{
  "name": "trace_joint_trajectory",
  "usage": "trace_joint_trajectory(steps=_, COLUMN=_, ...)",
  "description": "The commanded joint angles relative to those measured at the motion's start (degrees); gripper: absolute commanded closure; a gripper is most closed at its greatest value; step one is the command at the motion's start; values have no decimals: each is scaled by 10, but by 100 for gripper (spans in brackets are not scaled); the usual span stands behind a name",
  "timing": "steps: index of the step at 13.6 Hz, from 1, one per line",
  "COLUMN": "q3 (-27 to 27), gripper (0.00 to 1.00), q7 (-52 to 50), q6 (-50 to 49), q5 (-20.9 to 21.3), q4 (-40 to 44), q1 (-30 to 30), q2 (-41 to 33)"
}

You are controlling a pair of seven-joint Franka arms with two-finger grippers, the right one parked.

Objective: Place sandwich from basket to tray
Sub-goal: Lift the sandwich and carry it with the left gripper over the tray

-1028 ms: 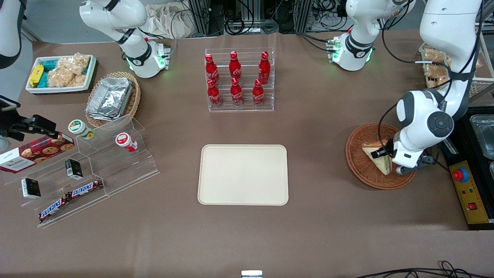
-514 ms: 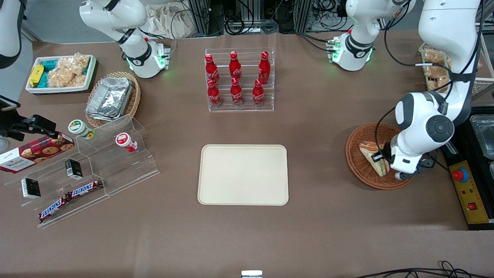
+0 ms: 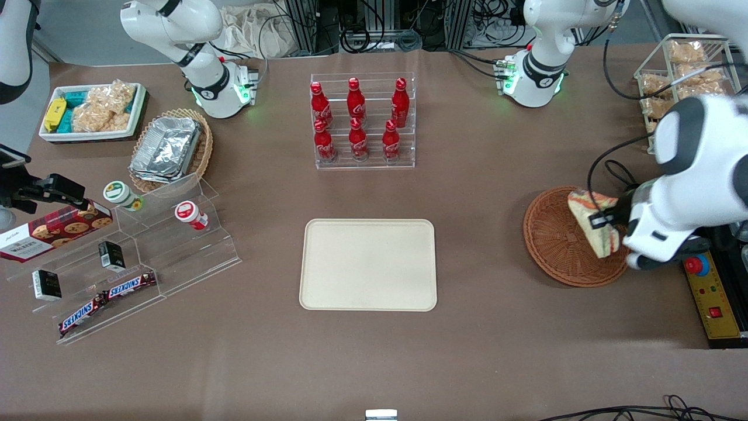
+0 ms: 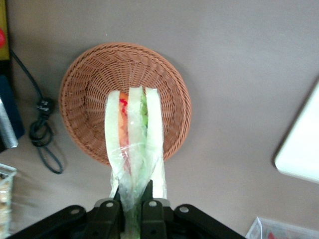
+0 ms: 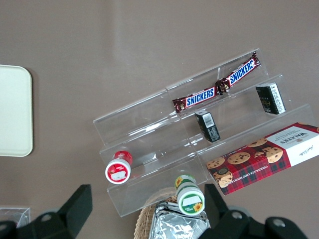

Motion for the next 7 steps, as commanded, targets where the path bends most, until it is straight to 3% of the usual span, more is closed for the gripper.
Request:
trace_joint_trajectory(steps=1, q3=-29, gripper=100, q7=30, q6=-29, q5=-7, q4=58, q1=-1, q2=21)
trace_joint_trajectory(steps=5, q3=-126, gripper=100, q7=20, q6=48, q5=3, q4=47, q1=-8, q2=47)
trace_joint_trajectory(steps=7, q3=-129, gripper=100, q7=8, q6=80, q5=13, q4=48, q1=-70, q2=94)
